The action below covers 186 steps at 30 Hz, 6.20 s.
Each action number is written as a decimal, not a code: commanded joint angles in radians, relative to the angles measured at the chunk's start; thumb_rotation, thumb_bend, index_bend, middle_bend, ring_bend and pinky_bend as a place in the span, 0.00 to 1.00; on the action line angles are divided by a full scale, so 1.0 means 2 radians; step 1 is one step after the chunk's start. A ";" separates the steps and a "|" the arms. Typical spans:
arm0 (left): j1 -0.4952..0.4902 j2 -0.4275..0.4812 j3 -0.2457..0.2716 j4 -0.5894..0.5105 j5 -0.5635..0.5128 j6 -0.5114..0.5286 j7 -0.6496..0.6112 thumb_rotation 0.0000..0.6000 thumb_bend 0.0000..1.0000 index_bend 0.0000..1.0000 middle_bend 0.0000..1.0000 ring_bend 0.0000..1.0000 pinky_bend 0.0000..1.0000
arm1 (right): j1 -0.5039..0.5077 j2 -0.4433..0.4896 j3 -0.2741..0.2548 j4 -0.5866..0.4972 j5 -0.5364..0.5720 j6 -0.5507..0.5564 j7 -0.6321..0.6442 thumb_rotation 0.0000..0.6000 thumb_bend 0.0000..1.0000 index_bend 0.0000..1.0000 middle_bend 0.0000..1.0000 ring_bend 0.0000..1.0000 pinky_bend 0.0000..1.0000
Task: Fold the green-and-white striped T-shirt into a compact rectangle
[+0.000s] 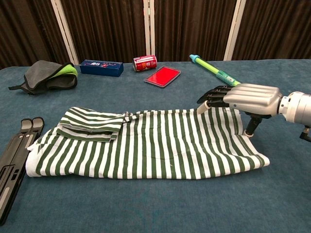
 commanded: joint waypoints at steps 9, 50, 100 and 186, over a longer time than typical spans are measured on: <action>0.000 -0.001 0.000 0.000 0.003 -0.002 0.002 1.00 0.00 0.00 0.00 0.00 0.00 | 0.001 0.010 -0.011 -0.003 -0.004 0.002 0.005 1.00 0.21 0.40 0.08 0.00 0.00; 0.004 0.004 0.000 -0.003 0.013 -0.007 -0.008 1.00 0.00 0.00 0.00 0.00 0.00 | -0.032 0.046 -0.024 -0.008 -0.002 0.029 -0.012 1.00 0.41 0.76 0.09 0.00 0.00; 0.008 0.022 0.005 -0.012 0.037 -0.021 -0.045 1.00 0.00 0.00 0.00 0.00 0.00 | -0.053 0.124 -0.026 -0.057 -0.008 0.079 -0.079 1.00 0.41 0.77 0.08 0.00 0.00; -0.002 0.062 -0.001 0.010 0.039 -0.077 -0.170 1.00 0.00 0.00 0.00 0.00 0.00 | 0.211 0.052 0.187 -0.407 0.146 -0.239 -0.439 1.00 0.41 0.77 0.07 0.00 0.00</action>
